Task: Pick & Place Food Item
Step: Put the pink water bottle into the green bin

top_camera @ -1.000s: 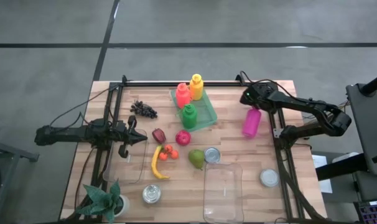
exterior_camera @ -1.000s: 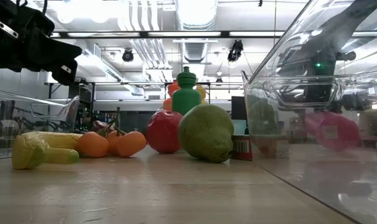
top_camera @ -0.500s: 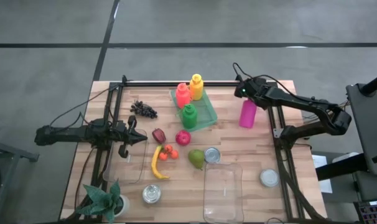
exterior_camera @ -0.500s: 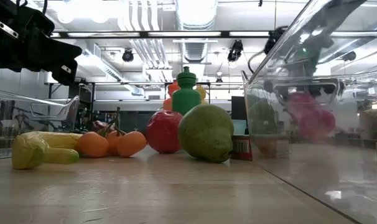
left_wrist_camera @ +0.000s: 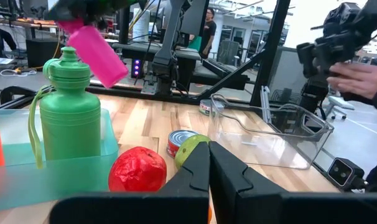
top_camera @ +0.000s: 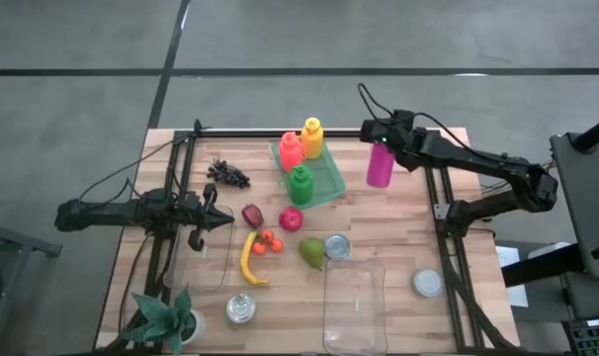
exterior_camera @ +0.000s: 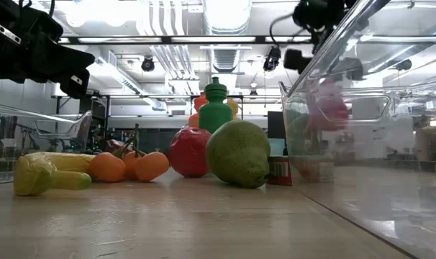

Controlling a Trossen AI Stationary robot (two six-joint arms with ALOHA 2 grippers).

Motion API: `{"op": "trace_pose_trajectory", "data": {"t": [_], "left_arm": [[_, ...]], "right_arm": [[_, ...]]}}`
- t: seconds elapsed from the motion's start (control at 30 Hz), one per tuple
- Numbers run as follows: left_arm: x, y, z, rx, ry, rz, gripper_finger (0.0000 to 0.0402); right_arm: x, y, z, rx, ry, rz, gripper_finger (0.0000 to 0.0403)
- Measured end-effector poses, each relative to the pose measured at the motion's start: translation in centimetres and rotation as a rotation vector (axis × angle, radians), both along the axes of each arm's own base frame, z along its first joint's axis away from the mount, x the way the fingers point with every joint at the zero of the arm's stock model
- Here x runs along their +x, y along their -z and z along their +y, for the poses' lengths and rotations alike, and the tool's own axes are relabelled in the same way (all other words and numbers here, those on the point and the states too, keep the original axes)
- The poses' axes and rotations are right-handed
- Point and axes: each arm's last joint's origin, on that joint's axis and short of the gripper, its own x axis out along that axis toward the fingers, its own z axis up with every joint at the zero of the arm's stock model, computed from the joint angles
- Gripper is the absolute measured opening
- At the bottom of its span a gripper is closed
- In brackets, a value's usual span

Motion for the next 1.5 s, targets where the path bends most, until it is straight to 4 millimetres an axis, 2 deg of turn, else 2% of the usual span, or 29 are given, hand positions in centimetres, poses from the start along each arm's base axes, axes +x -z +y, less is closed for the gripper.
{"op": "trace_pose_trajectory", "data": {"t": [0.17,0.43,0.77,0.93,1.03,1.2,1.5], "left_arm": [[0.0,0.0,0.0,0.0,0.0,0.0,0.0001],[0.0,0.0,0.0,0.0,0.0,0.0,0.0001],[0.0,0.0,0.0,0.0,0.0,0.0,0.0001],[0.0,0.0,0.0,0.0,-0.001,0.0,0.0001],[0.0,0.0,0.0,0.0,0.0,-0.001,0.0001],[0.0,0.0,0.0,0.0,-0.001,0.0,0.0001],[0.0,0.0,0.0,0.0,0.0,0.0,0.0001]], "right_arm": [[1.8,-1.4,0.7,-0.146,-0.107,-0.032,0.0195],[3.4,-2.2,1.9,-0.309,-0.213,-0.099,0.0195],[6.9,-0.3,2.5,-0.376,-0.324,-0.091,0.0195],[8.7,-0.4,3.4,-0.468,-0.384,-0.045,0.0195],[9.4,0.1,3.7,-0.475,-0.401,-0.013,0.0195],[10.1,1.1,3.9,-0.445,-0.4,-0.064,0.0195],[11.8,2.4,4.2,-0.516,-0.465,-0.049,0.0195]]}}
